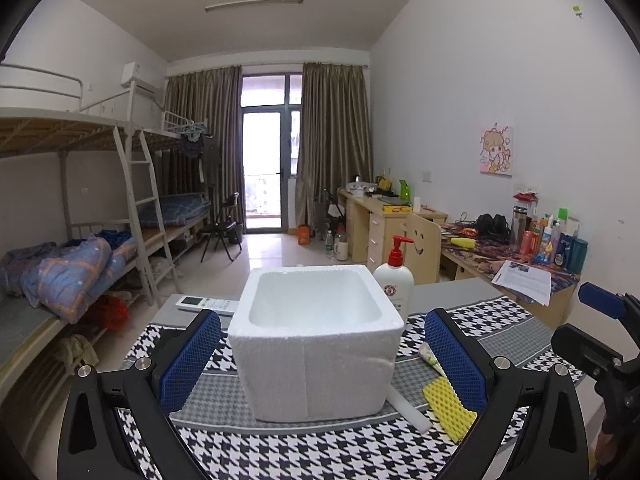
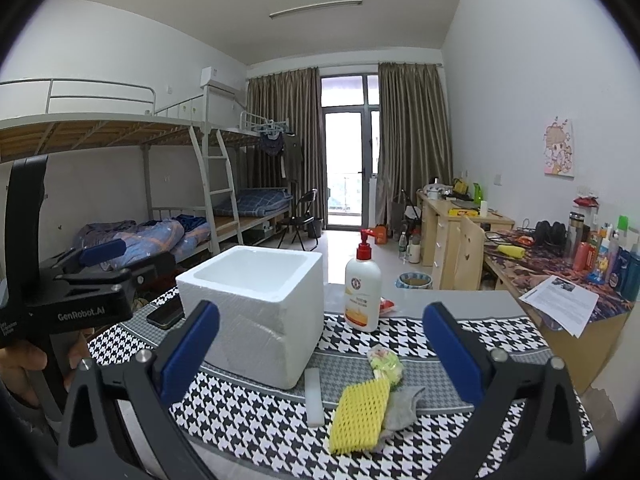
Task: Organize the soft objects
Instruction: 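Withdraw both tools from the box back toward the table items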
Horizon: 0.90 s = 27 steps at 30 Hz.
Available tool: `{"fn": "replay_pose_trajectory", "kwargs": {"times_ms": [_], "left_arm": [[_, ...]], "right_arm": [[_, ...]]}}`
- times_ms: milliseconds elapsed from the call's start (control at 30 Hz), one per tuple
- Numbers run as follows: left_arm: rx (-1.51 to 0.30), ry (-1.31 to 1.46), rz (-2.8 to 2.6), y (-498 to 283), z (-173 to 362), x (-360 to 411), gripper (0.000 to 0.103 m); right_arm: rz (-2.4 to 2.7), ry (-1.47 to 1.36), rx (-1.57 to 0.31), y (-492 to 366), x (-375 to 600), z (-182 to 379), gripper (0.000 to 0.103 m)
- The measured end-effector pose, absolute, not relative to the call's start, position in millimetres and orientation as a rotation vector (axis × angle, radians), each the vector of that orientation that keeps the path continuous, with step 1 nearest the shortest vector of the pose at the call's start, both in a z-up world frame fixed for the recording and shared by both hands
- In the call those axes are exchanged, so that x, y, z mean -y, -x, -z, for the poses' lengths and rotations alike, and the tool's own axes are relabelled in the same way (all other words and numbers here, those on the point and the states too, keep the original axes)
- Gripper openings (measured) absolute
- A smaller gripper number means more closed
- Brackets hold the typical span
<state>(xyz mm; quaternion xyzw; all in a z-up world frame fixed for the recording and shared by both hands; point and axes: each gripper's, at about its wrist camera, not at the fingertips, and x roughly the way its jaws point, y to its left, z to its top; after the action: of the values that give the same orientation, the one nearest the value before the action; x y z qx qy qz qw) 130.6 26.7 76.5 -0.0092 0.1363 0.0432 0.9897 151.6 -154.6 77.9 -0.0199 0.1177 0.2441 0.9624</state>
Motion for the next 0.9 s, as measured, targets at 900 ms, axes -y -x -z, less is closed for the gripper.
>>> {"fn": "replay_pose_trajectory", "kwargs": {"times_ms": [900], "left_arm": [[-0.213, 0.022, -0.049, -41.3, -37.5, 6.6, 0.102]], "right_arm": [[-0.454, 0.013, -0.206, -64.4, 190.7, -39.2, 0.103]]}}
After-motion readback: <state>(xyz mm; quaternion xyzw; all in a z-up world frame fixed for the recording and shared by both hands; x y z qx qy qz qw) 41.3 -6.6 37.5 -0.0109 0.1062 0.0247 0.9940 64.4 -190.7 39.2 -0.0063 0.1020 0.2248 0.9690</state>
